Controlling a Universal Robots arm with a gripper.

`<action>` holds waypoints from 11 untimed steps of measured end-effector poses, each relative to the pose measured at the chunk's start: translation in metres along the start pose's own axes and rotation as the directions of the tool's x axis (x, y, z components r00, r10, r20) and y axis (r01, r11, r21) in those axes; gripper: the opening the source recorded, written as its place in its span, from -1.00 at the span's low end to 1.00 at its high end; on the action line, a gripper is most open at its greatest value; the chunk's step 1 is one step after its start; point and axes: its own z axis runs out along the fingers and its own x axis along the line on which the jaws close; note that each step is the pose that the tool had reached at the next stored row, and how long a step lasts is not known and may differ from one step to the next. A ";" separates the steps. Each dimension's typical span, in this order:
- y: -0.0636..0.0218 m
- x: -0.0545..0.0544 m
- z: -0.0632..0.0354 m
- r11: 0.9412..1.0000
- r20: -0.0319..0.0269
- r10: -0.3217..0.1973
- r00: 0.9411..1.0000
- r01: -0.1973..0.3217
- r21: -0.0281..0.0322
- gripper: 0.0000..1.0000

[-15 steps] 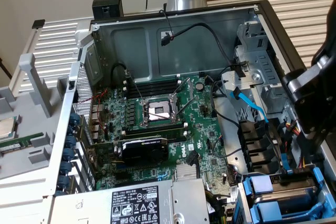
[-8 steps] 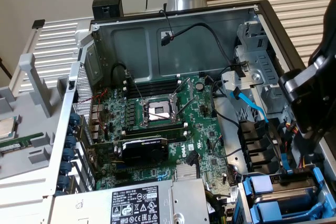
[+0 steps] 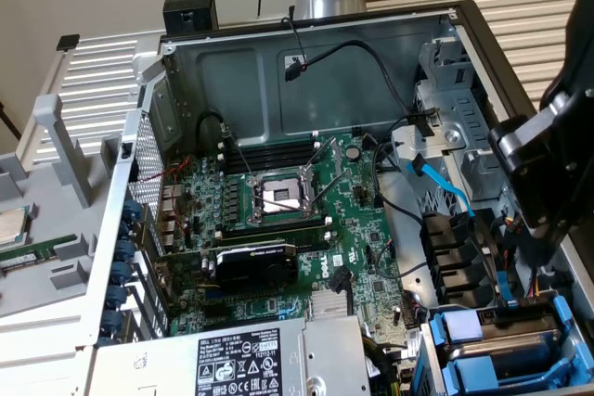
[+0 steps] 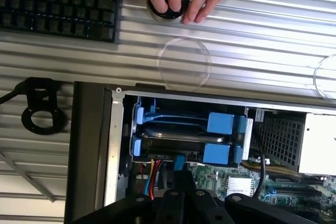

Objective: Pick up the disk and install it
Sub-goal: 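Insert the second disk wire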

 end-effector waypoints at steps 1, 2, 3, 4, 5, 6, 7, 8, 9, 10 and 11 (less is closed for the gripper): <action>-0.0002 0.000 0.0000 1.000 0.000 0.000 1.000 0.000 0.002 -0.79; -0.0004 0.000 0.0000 1.000 0.000 0.000 1.000 0.000 0.004 -0.79; -0.0007 0.000 0.0001 1.000 -0.001 -0.001 1.000 0.001 0.009 -0.79; -0.0011 0.000 0.0002 1.000 -0.001 -0.001 1.000 0.001 0.014 -0.79; -0.0013 0.000 0.0003 1.000 -0.002 -0.001 1.000 0.001 0.018 -0.79; -0.0016 0.000 0.0005 1.000 -0.002 -0.002 1.000 0.002 0.020 -0.79; -0.0016 0.000 0.0005 1.000 -0.002 -0.002 1.000 0.002 0.020 -0.79; -0.0016 0.000 0.0005 1.000 -0.002 -0.002 1.000 0.002 0.020 -0.79; -0.0015 0.000 0.0004 1.000 -0.002 -0.002 1.000 0.002 0.020 -0.79; -0.0015 0.000 0.0004 1.000 -0.002 -0.002 1.000 0.002 0.020 -0.79; -0.0015 0.000 0.0004 1.000 -0.002 -0.002 1.000 0.002 0.020 -0.79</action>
